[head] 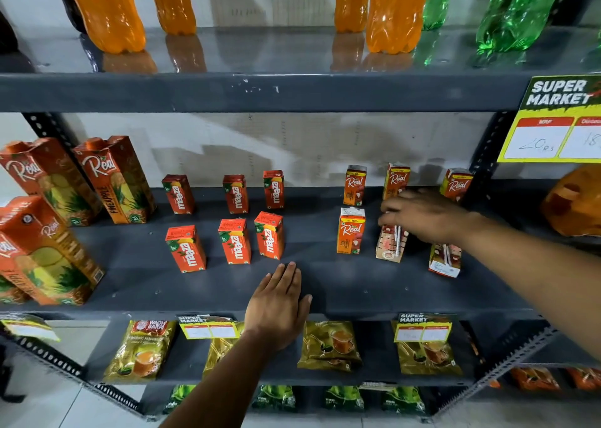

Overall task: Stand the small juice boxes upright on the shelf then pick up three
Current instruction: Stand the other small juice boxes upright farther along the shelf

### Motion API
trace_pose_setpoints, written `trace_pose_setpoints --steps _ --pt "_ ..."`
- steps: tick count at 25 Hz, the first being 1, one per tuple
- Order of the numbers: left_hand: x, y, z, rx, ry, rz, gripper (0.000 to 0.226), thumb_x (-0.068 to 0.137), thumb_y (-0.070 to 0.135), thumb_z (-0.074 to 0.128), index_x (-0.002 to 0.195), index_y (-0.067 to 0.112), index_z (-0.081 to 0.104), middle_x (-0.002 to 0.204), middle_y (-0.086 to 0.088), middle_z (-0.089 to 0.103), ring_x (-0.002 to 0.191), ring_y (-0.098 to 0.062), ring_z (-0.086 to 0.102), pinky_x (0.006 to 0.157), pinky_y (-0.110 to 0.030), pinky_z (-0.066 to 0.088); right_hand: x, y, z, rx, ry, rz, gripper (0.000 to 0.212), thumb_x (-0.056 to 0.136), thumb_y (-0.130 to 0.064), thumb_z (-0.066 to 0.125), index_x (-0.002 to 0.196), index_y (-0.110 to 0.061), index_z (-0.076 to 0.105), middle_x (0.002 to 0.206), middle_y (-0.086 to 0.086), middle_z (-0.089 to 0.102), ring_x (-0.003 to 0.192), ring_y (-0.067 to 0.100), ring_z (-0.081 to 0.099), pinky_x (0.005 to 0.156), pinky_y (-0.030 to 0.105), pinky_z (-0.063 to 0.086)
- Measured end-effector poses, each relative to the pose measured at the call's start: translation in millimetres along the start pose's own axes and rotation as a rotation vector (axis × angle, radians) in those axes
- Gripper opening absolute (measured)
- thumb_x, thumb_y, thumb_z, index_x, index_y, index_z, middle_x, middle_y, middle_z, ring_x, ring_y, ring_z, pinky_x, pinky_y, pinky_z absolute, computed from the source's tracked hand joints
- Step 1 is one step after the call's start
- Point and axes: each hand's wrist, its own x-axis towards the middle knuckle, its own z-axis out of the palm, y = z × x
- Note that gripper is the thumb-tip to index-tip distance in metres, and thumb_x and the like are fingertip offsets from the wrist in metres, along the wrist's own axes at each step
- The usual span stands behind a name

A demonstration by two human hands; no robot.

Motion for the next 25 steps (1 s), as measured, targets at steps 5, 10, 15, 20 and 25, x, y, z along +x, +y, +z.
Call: trace_pose_setpoints --steps 5,10,15,20,25 --pt "1.0 0.3 1.3 -0.001 -0.001 -0.016 0.074 0.09 0.054 0.004 0.15 0.011 0.014 0.161 -0.007 0.012 0.147 -0.02 0.005 0.114 -0.032 -0.002 -0.3 2.7 2.3 0.168 -0.044 -0.011 0.065 0.084 0.0 0.055 0.14 -0.029 0.041 0.149 -0.006 0.041 0.133 0.018 0.035 0.107 0.031 0.033" --pt "-0.5 0.8 1.7 0.002 0.009 -0.008 0.076 0.089 0.053 0.002 0.15 0.009 0.016 0.16 -0.008 0.013 0.147 -0.022 0.007 0.116 -0.034 0.001 2.8 7.8 -4.3 0.231 -0.147 0.088 0.066 0.086 -0.015 0.063 0.145 -0.027 0.035 0.148 0.0 0.044 0.134 0.021 0.039 0.106 0.032 0.035" --pt "0.3 0.6 2.8 0.003 0.002 -0.013 0.075 0.089 0.053 0.002 0.15 0.01 0.015 0.161 -0.007 0.012 0.147 -0.021 0.005 0.117 -0.035 0.002 11.6 -1.2 -8.9 0.365 -0.252 0.414 0.056 0.09 -0.054 0.049 0.121 -0.008 0.053 0.107 0.013 0.064 0.09 0.024 0.06 0.066 0.031 0.04" --pt "0.8 0.8 3.5 0.005 0.016 -0.012 0.078 0.088 0.054 0.0 0.15 0.01 0.017 0.16 -0.007 0.014 0.147 -0.021 0.006 0.115 -0.033 0.0 17.3 -7.5 -4.2 0.526 -0.232 0.565 0.063 0.087 -0.066 0.038 0.101 -0.008 0.059 0.089 0.007 0.062 0.076 0.018 0.057 0.063 0.03 0.041" --pt "0.7 -1.2 4.2 -0.009 0.034 -0.002 0.078 0.088 0.054 0.0 0.149 0.009 0.019 0.16 -0.008 0.016 0.147 -0.022 0.008 0.115 -0.034 0.001 -10.1 34.4 2.1 0.628 -0.073 0.749 0.078 0.082 -0.07 0.045 0.129 -0.008 0.046 0.129 0.017 0.057 0.109 0.033 0.058 0.09 0.043 0.05"
